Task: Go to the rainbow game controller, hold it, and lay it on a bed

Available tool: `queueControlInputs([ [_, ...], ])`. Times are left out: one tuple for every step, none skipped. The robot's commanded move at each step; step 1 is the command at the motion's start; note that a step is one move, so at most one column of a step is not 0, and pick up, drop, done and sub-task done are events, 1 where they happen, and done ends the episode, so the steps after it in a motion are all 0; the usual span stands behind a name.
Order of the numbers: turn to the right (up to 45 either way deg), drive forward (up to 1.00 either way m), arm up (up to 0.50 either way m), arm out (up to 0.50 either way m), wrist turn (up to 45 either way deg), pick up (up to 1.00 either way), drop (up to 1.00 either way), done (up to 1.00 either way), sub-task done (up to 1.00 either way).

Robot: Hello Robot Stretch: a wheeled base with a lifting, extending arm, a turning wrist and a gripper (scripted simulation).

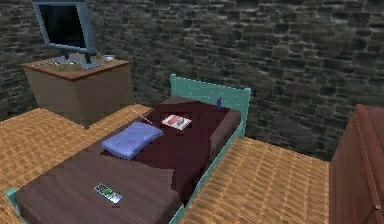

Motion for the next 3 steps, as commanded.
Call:
queueControlInputs([
  [0.0,0.00,0.32,0.00,0.0,0.00,0.00,0.00,0.00],
  [0.0,0.00,0.00,0.28,0.0,0.00,0.00,0.00,0.00],
  [0.0,0.00,0.00,0.00,45.0,0.00,0.00,0.00,0.00],
])
